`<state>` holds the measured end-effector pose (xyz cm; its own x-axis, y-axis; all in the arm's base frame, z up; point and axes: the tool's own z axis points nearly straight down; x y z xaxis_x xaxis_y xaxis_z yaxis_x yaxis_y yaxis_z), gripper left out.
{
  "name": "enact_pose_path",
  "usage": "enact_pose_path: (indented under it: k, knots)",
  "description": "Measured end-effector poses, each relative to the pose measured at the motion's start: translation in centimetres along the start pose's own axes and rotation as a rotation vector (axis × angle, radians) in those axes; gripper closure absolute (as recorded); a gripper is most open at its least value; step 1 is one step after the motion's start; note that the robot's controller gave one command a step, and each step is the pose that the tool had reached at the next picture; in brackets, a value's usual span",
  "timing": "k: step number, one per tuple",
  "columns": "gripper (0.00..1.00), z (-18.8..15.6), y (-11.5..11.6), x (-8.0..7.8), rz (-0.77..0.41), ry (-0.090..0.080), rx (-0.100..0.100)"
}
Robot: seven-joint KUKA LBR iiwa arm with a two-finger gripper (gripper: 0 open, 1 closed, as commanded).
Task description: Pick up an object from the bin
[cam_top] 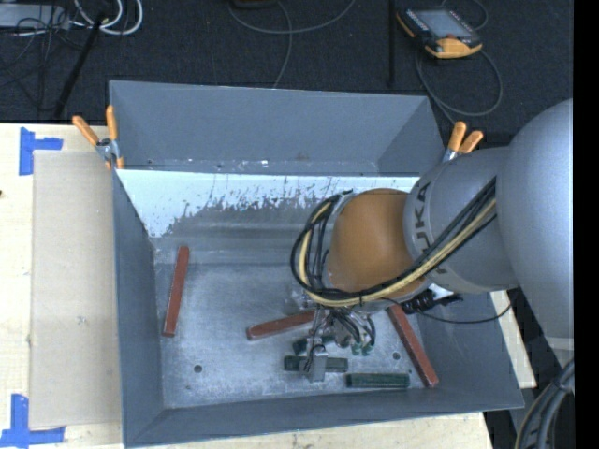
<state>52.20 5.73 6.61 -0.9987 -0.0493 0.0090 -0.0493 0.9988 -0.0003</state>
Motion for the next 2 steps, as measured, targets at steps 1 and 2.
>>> enact_pose_path:
  k: [1, 2]
  knots:
    - [1.00, -0.6, 0.0, -0.2, 0.003, -0.003, 0.000]
    - [1.00, -19.0, -1.7, 1.0, -0.025, -0.017, 0.000]
